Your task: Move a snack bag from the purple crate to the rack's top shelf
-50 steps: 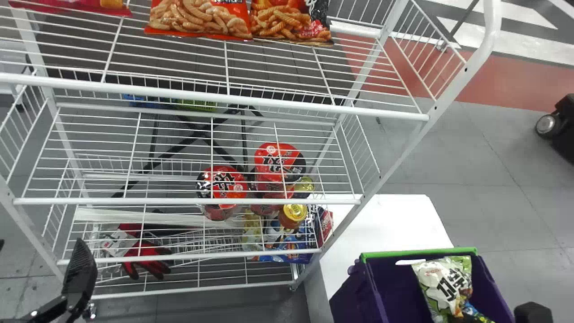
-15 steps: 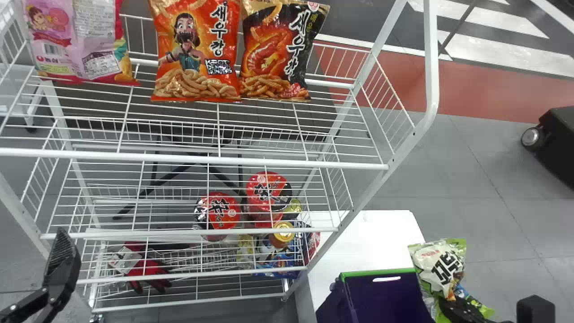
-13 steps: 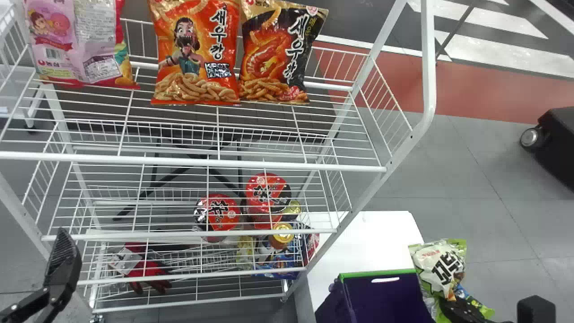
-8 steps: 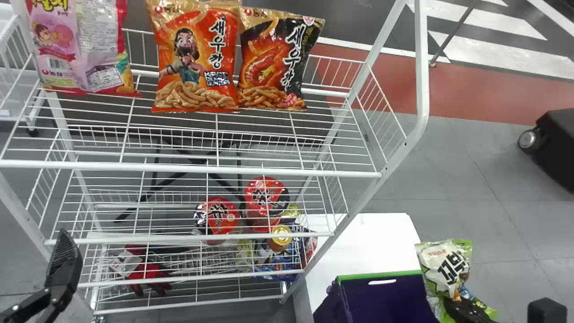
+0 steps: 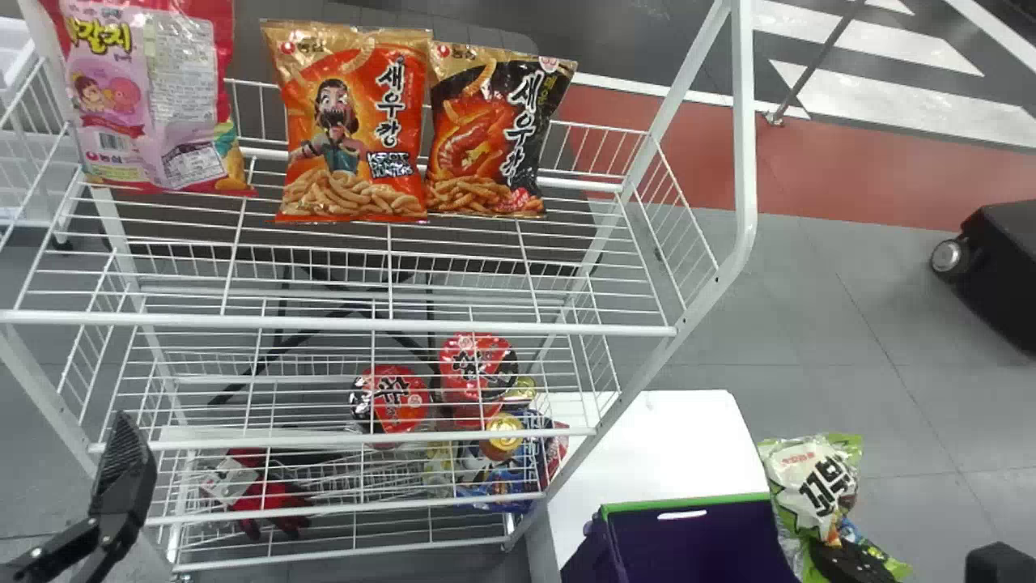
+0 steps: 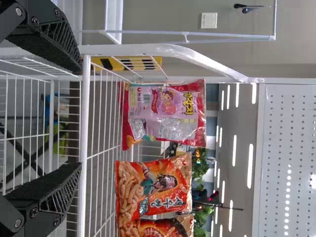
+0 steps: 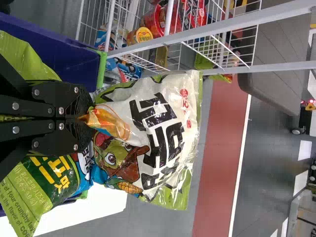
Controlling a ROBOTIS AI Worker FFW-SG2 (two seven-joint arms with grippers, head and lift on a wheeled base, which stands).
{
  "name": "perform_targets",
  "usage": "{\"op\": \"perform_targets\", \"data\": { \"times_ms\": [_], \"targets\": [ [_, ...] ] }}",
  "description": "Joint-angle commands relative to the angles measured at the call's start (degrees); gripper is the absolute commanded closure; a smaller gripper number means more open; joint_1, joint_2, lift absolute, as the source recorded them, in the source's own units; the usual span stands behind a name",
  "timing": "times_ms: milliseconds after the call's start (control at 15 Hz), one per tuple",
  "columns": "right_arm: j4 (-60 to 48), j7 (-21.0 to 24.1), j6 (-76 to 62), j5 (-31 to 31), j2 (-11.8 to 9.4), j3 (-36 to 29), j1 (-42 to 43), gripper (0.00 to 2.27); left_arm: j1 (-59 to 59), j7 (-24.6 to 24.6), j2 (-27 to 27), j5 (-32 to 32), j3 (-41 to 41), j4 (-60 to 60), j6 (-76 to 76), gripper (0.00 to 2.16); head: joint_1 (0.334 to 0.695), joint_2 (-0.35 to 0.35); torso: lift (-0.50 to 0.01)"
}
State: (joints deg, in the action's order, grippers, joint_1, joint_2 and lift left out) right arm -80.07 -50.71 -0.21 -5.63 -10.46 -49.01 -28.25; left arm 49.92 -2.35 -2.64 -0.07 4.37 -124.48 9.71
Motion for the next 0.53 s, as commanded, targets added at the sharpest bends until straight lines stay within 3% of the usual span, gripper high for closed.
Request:
{"op": "perform_targets", "data": {
  "times_ms": [0,467],
  "targets": [
    [0.0,0.0,0.0,0.0,0.0,0.0,-0.1,2.22,0.1,0.0,0.0,0.0,0.0,-0.1,0.0,0.15,0.695,-0.35,-0.045],
    [0.0,-0.4,-0.2,0.0,0.1,-0.1,-0.1,2.22,0.1,0.0,-0.1,0.0,-0.1,-0.1,-0.2,0.15,0.695,-0.35,-0.018]
  ]
}}
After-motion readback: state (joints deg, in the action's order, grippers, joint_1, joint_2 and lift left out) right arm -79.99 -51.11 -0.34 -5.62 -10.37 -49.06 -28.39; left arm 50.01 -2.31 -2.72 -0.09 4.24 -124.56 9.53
